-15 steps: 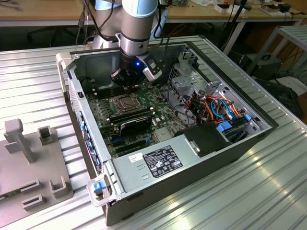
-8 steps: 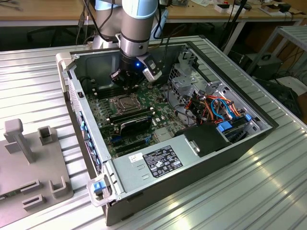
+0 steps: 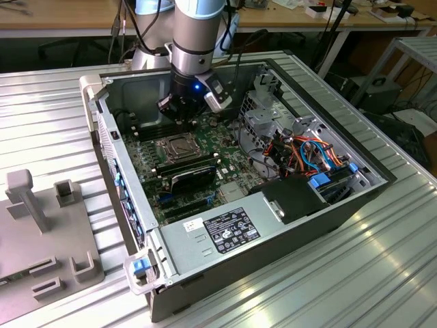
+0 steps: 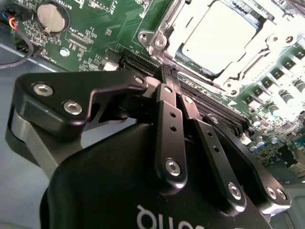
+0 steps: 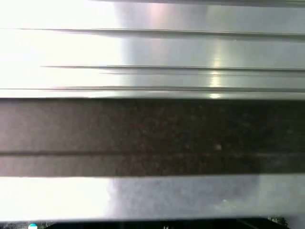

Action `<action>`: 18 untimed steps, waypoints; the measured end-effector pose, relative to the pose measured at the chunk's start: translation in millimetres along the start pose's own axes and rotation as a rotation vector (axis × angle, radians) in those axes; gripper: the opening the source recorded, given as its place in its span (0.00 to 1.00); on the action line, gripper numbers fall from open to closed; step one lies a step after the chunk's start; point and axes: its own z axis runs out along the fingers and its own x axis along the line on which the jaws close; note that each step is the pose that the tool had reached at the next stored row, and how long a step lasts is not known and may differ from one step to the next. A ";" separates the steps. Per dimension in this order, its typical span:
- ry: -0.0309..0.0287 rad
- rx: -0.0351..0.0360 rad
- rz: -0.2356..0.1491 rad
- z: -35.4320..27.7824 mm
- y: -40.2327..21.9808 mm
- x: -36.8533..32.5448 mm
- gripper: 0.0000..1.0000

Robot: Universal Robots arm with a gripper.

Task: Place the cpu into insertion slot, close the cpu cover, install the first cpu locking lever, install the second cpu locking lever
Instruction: 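Install the first cpu locking lever, then install the second cpu locking lever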

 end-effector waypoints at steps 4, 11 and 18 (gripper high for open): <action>-0.0001 -0.0001 0.000 -0.3 -2.0 -0.1 0.11; 0.0000 0.0001 0.000 -0.4 -2.9 -0.1 0.11; 0.0001 0.0003 -0.001 -0.7 -3.7 -0.1 0.11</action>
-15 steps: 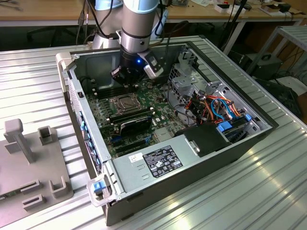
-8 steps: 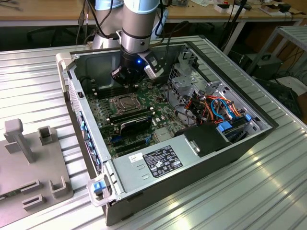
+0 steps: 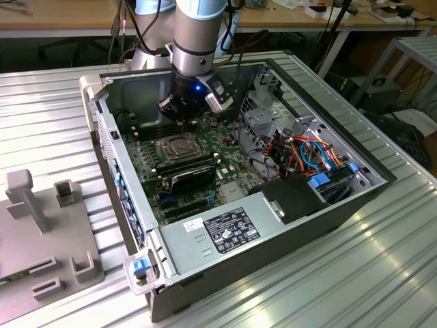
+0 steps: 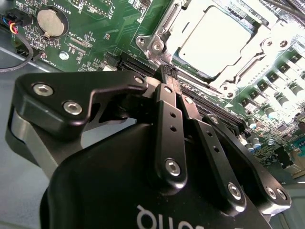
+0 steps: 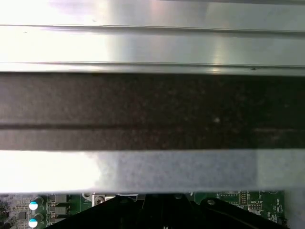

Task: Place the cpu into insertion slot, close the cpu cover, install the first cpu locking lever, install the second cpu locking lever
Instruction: 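Install the second cpu locking lever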

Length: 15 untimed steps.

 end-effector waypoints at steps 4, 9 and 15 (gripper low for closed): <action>-0.0001 -0.0002 0.000 -1.9 -4.2 -0.1 0.11; -0.0001 -0.0002 0.000 -2.9 -15.0 -0.1 0.11; 0.0113 -0.0001 0.001 -2.9 -21.4 -10.3 0.11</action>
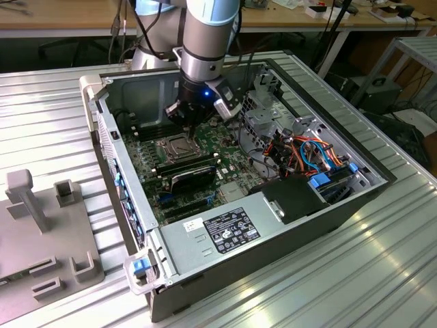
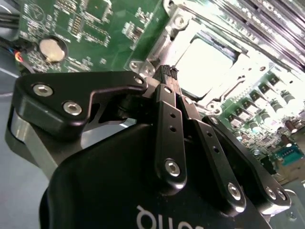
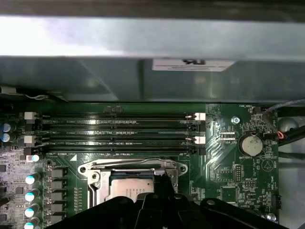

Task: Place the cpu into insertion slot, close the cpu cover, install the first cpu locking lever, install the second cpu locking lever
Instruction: 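Install the second cpu locking lever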

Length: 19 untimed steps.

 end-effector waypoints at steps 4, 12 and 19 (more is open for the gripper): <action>0.0061 0.0001 0.000 0.0 -2.9 -4.4 0.11; 0.0095 0.0001 0.001 -1.2 -22.0 -4.6 0.11; 0.0148 0.0000 0.001 -1.9 -33.6 -5.8 0.11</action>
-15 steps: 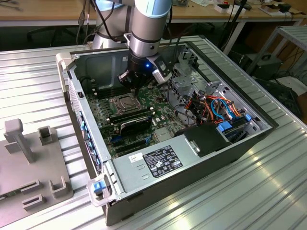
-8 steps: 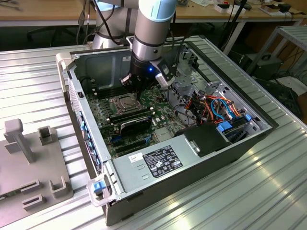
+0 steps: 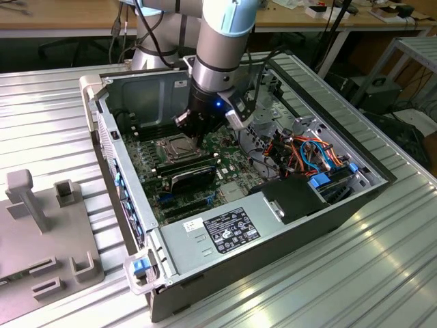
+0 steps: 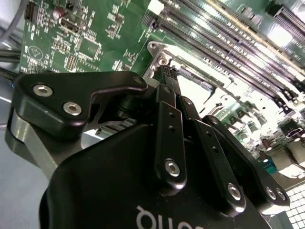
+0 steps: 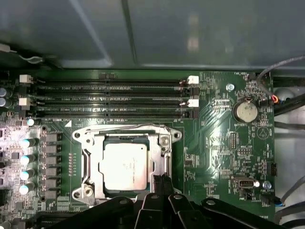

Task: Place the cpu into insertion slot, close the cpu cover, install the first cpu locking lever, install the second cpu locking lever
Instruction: 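Install the second cpu locking lever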

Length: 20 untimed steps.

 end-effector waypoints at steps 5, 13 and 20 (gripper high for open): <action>0.0024 0.0041 0.000 -3.9 -3.3 -0.1 0.11; 0.0190 0.0170 0.001 -6.6 -12.0 0.2 0.11; 0.0191 0.0173 0.001 -4.2 -12.4 18.6 0.11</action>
